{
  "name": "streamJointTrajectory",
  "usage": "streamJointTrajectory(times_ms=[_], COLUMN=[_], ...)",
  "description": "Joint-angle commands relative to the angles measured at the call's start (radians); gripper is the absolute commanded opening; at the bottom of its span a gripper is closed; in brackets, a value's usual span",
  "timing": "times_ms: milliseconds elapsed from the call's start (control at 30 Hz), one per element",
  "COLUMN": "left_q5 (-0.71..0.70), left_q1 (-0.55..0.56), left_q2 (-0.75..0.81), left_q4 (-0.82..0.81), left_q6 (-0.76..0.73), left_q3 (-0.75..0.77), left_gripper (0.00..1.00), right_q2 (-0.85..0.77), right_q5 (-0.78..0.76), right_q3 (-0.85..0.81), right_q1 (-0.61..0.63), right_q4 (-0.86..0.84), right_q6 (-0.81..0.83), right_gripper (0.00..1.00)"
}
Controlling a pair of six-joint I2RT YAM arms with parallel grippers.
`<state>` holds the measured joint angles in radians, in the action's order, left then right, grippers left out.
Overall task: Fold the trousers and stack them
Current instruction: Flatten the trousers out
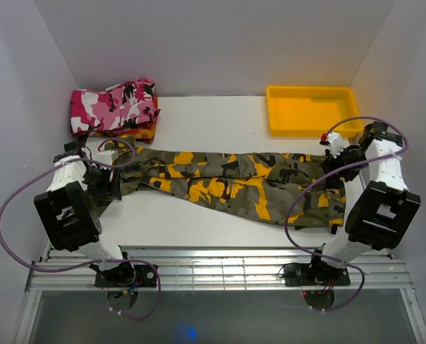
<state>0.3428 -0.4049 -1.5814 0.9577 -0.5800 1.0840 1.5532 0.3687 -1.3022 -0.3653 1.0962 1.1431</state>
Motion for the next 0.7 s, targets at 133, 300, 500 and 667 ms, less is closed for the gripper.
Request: streamJointTrajectory(times_ms=[133, 300, 500, 667], left_q5=[-0.09, -0.136, -0.172, -0.139], left_q1=[-0.006, -0.014, -0.026, -0.057], left_q2=[-0.035, 0.021, 0.032, 0.078], left_q4=[-0.085, -0.155, -0.1, -0.083], left_q6=[-0.098, -0.13, -0.144, -0.167], left_q3=[-0.065, -0.113, -0.079, -0.026], left_gripper=[0.71, 0.72, 0.74, 0.73], right_q2=[0.123, 0.225, 0.399, 0.521], right_q5=[-0.112, -0.227, -0.35, -0.349], right_q3=[0.104, 0.133, -0.003, -0.192], right_q1=[0.048, 0.049, 0.037, 0.035], right_q4=[-0.203, -0.309, -0.406, -0.395], right_q6=[-0.263, -0.26, -0.308, -0.347], right_gripper=[0.7, 0.69, 0.69, 0.7])
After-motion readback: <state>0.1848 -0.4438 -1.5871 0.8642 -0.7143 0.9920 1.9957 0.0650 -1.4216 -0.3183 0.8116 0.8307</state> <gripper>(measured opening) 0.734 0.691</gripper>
